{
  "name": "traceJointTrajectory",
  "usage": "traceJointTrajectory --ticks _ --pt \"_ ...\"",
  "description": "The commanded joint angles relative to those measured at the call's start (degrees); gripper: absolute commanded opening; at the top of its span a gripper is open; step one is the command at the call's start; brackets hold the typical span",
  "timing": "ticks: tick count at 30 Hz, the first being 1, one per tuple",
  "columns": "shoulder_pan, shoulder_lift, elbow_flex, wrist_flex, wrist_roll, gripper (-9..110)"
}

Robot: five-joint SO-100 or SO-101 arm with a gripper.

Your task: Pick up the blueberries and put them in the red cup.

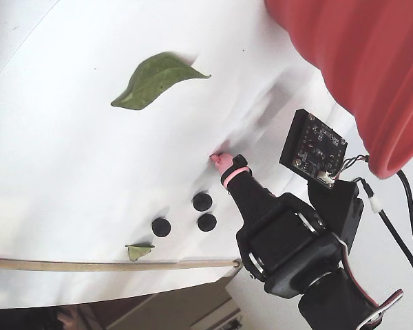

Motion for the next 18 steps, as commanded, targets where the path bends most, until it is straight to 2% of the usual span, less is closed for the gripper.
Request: traceJointTrajectory --ticks 1,18 --pt "3.0 -0.2 -2.1 -0.9 -0.9 10" --pt "4.0 1.9 -2.0 0.2 -2.4 8"
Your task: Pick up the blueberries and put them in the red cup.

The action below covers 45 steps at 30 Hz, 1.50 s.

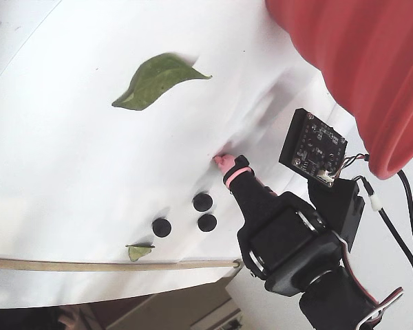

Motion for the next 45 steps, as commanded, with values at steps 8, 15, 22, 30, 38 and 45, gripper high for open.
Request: traceJointTrajectory --ticks 8,15,22,30,38,45 --pt "3.3 5.2 -1.0 2.4 -1.2 8" --pt "2.5 9.1 -0.6 5.6 -1.1 8" --pt "1.8 13.2 -0.5 9.1 -0.5 8" --pt "0.4 19.2 0.0 14.3 -0.1 8" --pt "-1.6 25.8 0.3 20.6 0.5 8" --pt "-2.7 30.5 0.2 25.3 1.1 8"
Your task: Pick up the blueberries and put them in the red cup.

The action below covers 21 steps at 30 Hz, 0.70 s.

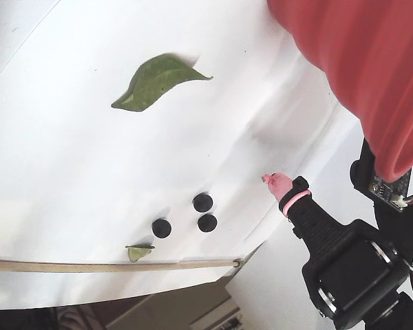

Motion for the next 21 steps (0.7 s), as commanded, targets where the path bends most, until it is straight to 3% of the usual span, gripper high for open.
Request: traceJointTrajectory --ticks 1,21 --pt "0.0 7.0 0.1 2.2 0.2 8" --pt "-2.5 18.5 -0.9 14.3 2.1 8"
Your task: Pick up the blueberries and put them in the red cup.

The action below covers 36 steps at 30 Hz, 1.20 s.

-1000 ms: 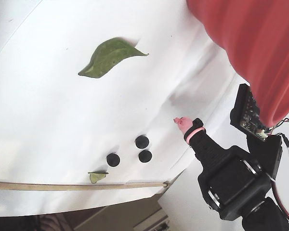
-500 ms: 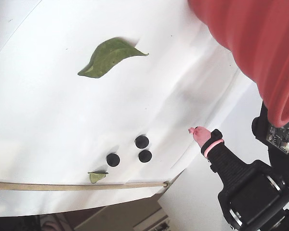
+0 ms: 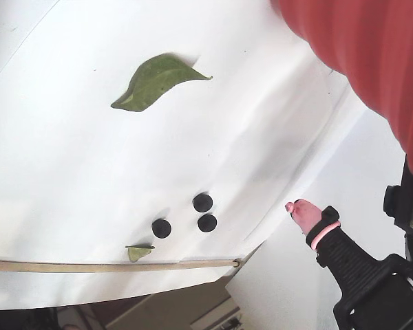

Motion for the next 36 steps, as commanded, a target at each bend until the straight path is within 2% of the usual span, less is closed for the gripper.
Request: traceJointTrajectory --ticks 1,20,36 --pt "-0.4 7.4 -1.0 2.2 0.9 8" --pt "-0.7 16.3 0.5 10.0 0.7 8" --pt "-8.3 18.5 -4.6 11.2 2.5 8"
